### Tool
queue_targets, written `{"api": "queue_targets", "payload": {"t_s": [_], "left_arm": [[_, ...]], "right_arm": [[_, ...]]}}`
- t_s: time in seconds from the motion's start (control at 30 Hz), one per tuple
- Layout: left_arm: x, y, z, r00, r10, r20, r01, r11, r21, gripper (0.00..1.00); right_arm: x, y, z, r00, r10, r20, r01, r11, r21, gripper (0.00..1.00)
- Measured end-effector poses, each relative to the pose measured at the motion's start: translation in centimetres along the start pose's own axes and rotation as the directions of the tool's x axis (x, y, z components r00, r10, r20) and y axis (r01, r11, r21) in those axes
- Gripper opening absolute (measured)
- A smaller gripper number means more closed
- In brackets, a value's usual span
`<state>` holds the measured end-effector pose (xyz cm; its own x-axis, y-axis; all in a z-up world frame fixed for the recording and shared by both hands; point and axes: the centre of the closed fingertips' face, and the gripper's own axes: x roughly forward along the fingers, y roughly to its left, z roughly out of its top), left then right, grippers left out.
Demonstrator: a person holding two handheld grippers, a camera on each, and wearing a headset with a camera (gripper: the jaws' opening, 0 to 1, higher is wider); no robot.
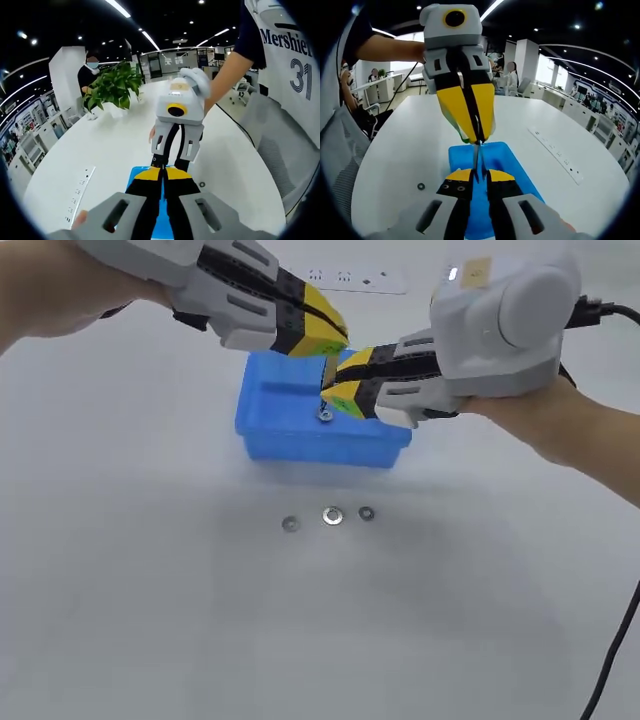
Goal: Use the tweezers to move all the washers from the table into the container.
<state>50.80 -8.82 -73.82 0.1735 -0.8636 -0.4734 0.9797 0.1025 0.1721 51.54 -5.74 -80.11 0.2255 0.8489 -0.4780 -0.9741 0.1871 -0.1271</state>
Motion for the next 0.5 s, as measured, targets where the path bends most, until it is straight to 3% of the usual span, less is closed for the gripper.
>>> {"api": "queue_targets", "payload": {"t_s": [0.5], "left_arm": [[-2.5,-4.1,2.8,0.9995,-0.014,0.028,0.013,0.999,0.032,0.05]], "right_arm": [[-2.0,3.9,2.6,0.9988,0.031,0.037,-0.030,0.998,-0.048,0.12]]}}
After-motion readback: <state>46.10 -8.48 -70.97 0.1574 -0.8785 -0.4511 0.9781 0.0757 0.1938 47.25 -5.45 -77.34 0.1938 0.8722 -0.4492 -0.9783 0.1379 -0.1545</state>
